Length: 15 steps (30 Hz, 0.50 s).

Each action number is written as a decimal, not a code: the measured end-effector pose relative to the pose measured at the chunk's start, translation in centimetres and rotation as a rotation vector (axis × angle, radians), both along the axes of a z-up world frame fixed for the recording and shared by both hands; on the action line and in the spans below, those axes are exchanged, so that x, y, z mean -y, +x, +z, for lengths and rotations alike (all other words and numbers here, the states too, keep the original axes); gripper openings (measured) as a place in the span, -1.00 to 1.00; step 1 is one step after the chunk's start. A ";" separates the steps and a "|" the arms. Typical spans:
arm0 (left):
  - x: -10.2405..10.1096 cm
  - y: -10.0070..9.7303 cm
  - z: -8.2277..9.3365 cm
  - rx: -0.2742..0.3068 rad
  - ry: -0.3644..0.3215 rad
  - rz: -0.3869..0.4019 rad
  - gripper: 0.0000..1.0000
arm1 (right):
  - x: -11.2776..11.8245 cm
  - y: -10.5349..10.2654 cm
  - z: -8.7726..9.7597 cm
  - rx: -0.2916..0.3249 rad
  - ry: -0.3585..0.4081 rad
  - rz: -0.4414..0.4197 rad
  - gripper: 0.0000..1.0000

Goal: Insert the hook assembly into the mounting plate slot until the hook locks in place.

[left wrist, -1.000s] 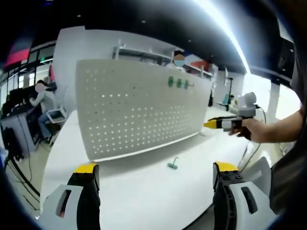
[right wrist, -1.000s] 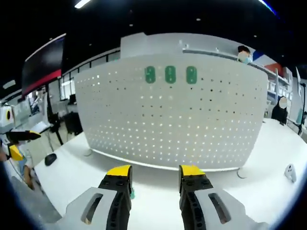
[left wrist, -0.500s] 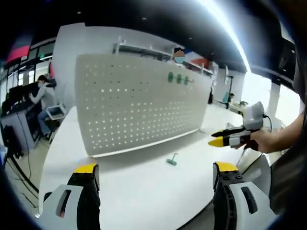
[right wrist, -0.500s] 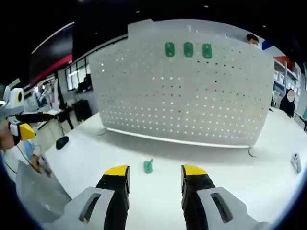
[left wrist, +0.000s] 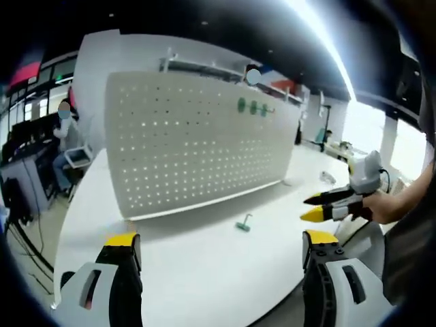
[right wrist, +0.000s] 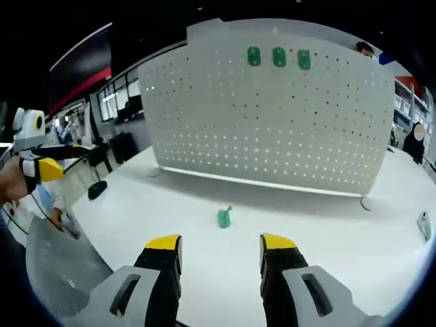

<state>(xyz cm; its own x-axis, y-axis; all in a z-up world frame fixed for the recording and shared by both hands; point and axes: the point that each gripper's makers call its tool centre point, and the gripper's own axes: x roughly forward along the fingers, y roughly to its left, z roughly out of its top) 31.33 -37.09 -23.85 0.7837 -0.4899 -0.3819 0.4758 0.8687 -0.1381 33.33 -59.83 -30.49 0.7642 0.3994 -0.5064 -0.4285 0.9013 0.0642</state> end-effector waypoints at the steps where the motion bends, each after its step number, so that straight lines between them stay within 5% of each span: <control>1: 0.0 0.0 -0.1 -0.001 -0.001 0.001 1.00 | -0.1 -0.1 -0.1 -0.001 -0.005 0.004 -0.08; 15: -0.3 -0.1 -1.3 -0.032 -0.006 0.011 1.00 | -2.8 1.3 -1.2 -0.020 0.028 0.044 -0.12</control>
<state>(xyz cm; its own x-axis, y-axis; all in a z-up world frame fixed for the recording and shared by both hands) 31.27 -36.77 -25.18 0.7764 -0.4841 -0.4034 0.4617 0.8727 -0.1586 34.61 -57.05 -31.73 0.7352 0.4467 -0.5099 -0.4661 0.8793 0.0982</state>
